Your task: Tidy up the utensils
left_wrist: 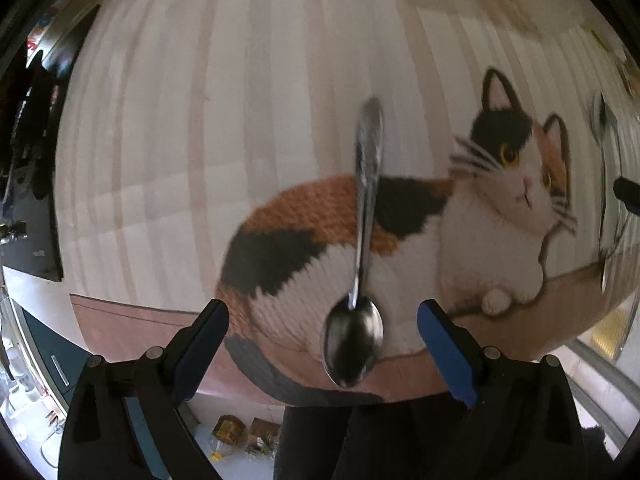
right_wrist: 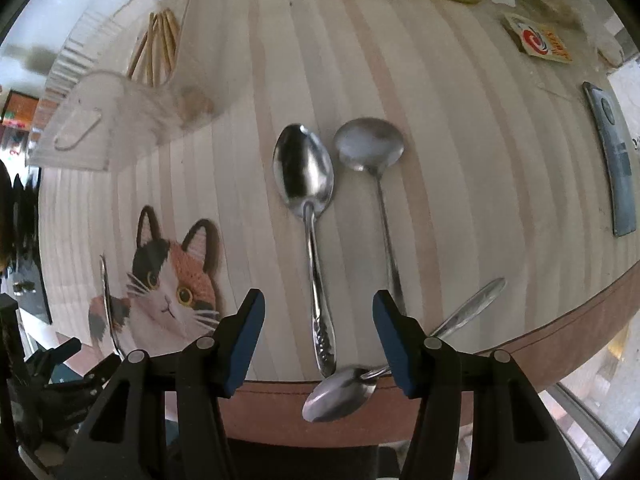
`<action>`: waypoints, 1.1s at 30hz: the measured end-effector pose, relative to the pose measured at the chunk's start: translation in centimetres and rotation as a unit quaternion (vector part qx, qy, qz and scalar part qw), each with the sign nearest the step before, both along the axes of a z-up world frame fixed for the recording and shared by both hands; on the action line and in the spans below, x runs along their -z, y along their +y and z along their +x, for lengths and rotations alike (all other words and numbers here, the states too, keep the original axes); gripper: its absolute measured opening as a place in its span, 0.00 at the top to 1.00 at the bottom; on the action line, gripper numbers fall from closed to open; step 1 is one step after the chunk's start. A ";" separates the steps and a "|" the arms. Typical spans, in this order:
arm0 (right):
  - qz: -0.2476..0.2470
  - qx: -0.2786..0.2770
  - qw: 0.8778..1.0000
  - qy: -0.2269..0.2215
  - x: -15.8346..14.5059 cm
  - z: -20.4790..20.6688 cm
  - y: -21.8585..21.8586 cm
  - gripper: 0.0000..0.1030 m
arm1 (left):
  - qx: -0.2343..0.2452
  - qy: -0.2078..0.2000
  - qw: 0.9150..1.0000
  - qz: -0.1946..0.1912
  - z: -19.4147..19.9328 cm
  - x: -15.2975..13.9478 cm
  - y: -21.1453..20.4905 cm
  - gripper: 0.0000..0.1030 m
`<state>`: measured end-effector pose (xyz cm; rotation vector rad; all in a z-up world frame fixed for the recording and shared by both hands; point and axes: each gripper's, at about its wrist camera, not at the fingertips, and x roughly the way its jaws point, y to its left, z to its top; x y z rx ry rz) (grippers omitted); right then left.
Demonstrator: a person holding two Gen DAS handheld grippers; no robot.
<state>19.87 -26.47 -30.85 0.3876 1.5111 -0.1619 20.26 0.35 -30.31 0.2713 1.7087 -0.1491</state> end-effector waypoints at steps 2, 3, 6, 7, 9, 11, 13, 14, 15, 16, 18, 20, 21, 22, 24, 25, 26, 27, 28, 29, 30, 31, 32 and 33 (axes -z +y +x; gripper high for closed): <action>-0.006 -0.008 1.000 0.007 0.5 -0.1 0.7 0.44 | 0.001 0.009 1.000 0.001 -1.1 0.6 -0.2 0.07; -0.008 -0.010 1.000 0.010 0.9 -0.3 0.8 0.44 | 0.004 0.013 1.000 0.001 -1.5 1.0 -0.2 0.10; -0.012 -0.009 1.000 0.016 1.8 -0.7 1.1 0.48 | 0.005 0.022 1.000 -0.003 -2.7 1.6 0.1 0.34; -0.016 -0.010 1.000 0.020 2.1 -0.7 1.2 0.53 | 0.001 0.026 1.000 -0.011 -2.8 1.6 0.0 0.45; -0.041 -0.016 0.999 0.006 2.0 -0.9 1.5 0.70 | -0.007 0.024 0.999 -0.024 -2.8 1.1 -0.1 0.67; -0.062 -0.017 0.998 0.000 2.0 -1.0 2.0 0.88 | -0.001 0.010 1.000 -0.015 -2.5 0.6 -0.5 0.69; -0.075 -0.023 0.997 -0.011 2.0 -0.7 2.8 0.91 | -0.006 0.001 1.000 -0.017 -2.0 0.3 -0.6 0.69; -0.077 -0.027 0.997 -0.014 2.1 -0.8 3.2 0.91 | -0.010 -0.004 1.000 -0.019 -1.7 0.2 -0.7 0.69; -0.071 -0.032 0.997 -0.018 2.1 -0.9 3.6 0.92 | -0.015 -0.008 1.000 -0.022 -1.5 0.0 -0.8 0.69; -0.063 -0.034 0.997 -0.020 2.1 -0.9 3.9 0.93 | -0.024 -0.013 0.999 -0.029 -1.1 -0.3 -0.8 0.69; -0.044 -0.028 0.998 -0.024 1.9 -1.1 4.0 0.93 | -0.035 -0.022 0.998 -0.037 0.5 -1.3 -0.6 0.69; -0.031 -0.017 0.999 -0.029 1.5 -1.3 3.6 1.00 | -0.046 -0.038 0.997 -0.048 1.5 -2.6 -0.7 0.69; -0.023 -0.008 0.999 -0.033 1.3 -1.6 3.3 1.00 | -0.049 -0.045 0.996 -0.052 1.9 -3.2 -0.7 0.69; -0.017 -0.001 0.999 -0.036 1.1 -1.7 3.0 1.00 | -0.051 -0.051 0.996 -0.055 2.2 -3.7 -0.7 0.69; 0.002 0.019 0.999 -0.044 0.8 -2.1 2.1 1.00 | -0.055 -0.066 0.994 -0.063 2.8 -5.2 -0.8 0.69; 0.016 0.025 0.998 -0.047 0.8 -2.1 1.4 1.00 | -0.058 -0.073 0.993 -0.066 3.0 -5.8 -0.9 0.69; 0.030 0.033 0.998 -0.047 1.0 -2.1 0.9 0.99 | -0.059 -0.082 0.993 -0.067 3.3 -6.4 -1.0 0.69; 0.038 0.042 0.997 -0.047 1.1 -2.0 0.5 0.98 | -0.060 -0.090 0.992 -0.067 3.5 -7.0 -1.1 0.69; 0.041 0.046 0.997 -0.047 1.2 -1.7 0.1 0.90 | -0.061 -0.095 0.991 -0.065 3.6 -7.6 -1.5 0.69; 0.043 0.048 0.997 -0.049 1.2 -1.7 -0.4 0.75 | -0.061 -0.103 0.991 -0.062 3.9 -8.0 -1.6 0.69; 0.042 0.052 0.996 -0.057 1.2 -1.5 -0.6 0.66 | -0.062 -0.108 0.991 -0.057 4.1 -8.3 -1.5 0.69; 0.039 0.053 0.996 -0.063 1.3 -1.3 -0.7 0.57 | -0.064 -0.114 0.990 -0.051 4.2 -8.5 -1.5 0.69; 0.033 0.051 0.996 -0.067 1.3 -0.9 -0.7 0.57 | -0.066 -0.117 0.990 -0.045 4.3 -8.6 -1.5 0.69; 0.026 0.047 0.996 -0.068 1.4 -0.2 -0.6 0.57 | -0.067 -0.122 0.990 -0.039 4.2 -8.5 -1.4 0.69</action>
